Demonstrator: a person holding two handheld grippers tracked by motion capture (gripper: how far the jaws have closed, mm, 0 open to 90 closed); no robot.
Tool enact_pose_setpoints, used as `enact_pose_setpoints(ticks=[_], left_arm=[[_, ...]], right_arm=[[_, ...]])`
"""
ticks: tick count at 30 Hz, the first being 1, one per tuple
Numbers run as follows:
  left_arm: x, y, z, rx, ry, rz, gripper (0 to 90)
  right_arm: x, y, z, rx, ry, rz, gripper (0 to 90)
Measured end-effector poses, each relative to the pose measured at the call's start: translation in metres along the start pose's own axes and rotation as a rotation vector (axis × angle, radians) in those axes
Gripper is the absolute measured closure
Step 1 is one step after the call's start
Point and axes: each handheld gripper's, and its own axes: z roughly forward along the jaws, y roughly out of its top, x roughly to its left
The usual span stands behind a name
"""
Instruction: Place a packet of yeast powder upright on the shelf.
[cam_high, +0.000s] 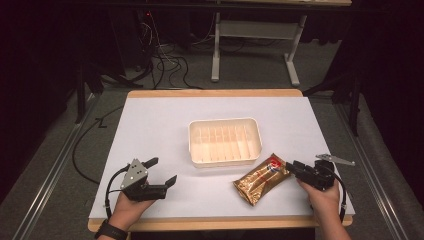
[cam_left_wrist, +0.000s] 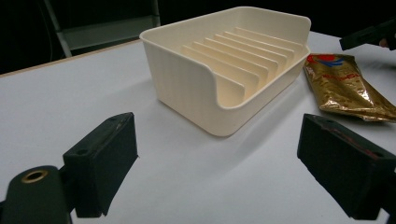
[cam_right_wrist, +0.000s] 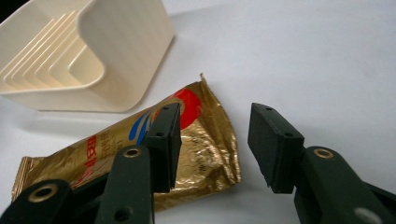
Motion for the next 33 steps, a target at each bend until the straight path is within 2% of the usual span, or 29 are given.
enact_pose_setpoints(ticks=[1, 2, 3, 4, 5, 6, 12, 19, 20, 26, 32, 33], left_arm=[[0.0, 0.0, 0.001, 0.002, -0.001, -0.002, 12.6], [0.0, 0.0, 0.002, 0.004, -0.003, -0.003, 12.6], [0.0, 0.0, 0.002, 0.006, -0.003, -0.002, 12.6], [-0.001, 0.0, 0.002, 0.005, -0.004, 0.0, 12.6], [-0.003, 0.0, 0.001, 0.008, -0.006, 0.008, 12.6], [-0.003, 0.0, 0.001, 0.008, -0.006, 0.008, 12.6], [-0.002, 0.0, 0.0, 0.008, -0.01, 0.005, 12.8], [-0.002, 0.0, 0.001, 0.013, -0.012, 0.009, 12.8], [-0.002, 0.0, 0.001, 0.012, -0.011, 0.009, 12.8], [-0.004, -0.001, 0.002, 0.016, -0.014, 0.013, 12.8], [-0.005, -0.001, 0.003, 0.023, -0.014, 0.026, 12.8], [-0.006, -0.001, 0.003, 0.022, -0.014, 0.026, 12.8]], right_arm=[[-0.005, -0.001, 0.0, 0.003, 0.009, 0.031, 53.6], [-0.005, -0.001, 0.0, 0.003, 0.009, 0.031, 53.6], [-0.009, -0.002, 0.0, 0.004, 0.028, 0.07, 51.5], [-0.009, -0.002, 0.0, 0.004, 0.028, 0.07, 51.5], [-0.013, -0.004, 0.0, 0.015, 0.037, 0.112, 49.4], [-0.013, -0.004, 0.0, 0.015, 0.037, 0.112, 49.4], [-0.022, -0.01, 0.001, 0.025, 0.099, 0.235, 45.8], [-0.025, -0.012, 0.004, 0.038, 0.12, 0.294, 45.5], [-0.027, -0.013, 0.005, 0.034, 0.137, 0.314, 45.4], [-0.027, -0.015, 0.007, 0.038, 0.183, 0.343, 47.7], [-0.024, -0.016, 0.011, 0.061, 0.203, 0.356, 54.5], [-0.024, -0.017, 0.013, 0.069, 0.224, 0.356, 61.1]])
